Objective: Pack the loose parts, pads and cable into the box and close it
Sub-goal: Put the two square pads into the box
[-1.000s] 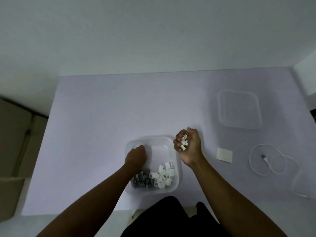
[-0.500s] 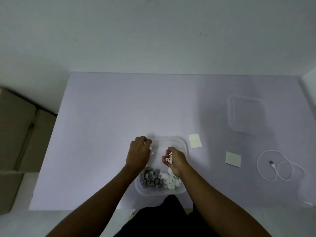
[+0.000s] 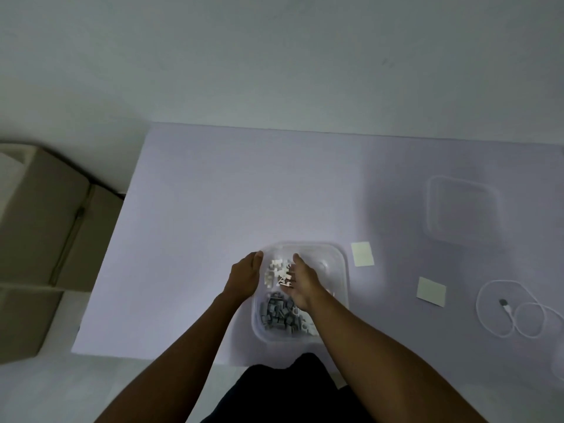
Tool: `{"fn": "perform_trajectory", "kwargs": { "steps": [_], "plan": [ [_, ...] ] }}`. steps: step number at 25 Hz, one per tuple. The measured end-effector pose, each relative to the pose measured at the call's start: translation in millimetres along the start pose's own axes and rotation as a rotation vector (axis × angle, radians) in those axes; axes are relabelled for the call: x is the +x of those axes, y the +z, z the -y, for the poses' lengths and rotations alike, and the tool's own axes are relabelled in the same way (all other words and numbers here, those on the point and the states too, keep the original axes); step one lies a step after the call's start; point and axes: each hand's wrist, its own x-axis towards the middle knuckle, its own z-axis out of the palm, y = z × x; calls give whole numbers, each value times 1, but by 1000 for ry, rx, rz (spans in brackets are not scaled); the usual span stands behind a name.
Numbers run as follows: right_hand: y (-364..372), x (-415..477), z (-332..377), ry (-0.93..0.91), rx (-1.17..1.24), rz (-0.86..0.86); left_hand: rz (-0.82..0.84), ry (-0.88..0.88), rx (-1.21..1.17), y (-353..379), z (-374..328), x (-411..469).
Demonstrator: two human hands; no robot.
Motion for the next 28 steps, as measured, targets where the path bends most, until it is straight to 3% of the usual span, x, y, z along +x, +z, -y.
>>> {"fn": "perform_trajectory", "kwargs": {
  "steps": [5,8,12,15,17,20,23,26,28],
  "plan": [
    [4,-19,11,28,-35,75,8,-49,78,1,-4,2],
    [-11,-29,17,25,0,139,-132,-66,127,1,-19,-2],
    [-54,-48,30,-52,-19,226,-378,105,164,7,-62,-10],
    [-99,-68,51,-180,41,250,-356,268,184,27,-100,-5],
    [-138,-77,65,-304,84,141,-285,365,262,52,-126,1],
    [-205,-74,79,-452,-25,-165,-124,480,402,100,-165,11],
    [-268,-53,81,-533,-439,-392,43,477,599,142,-189,21],
    [-316,-33,73,-582,-813,-465,160,388,737,177,-194,35],
    [-338,-24,65,-633,-939,-477,185,331,769,192,-192,45]
  ]
}}
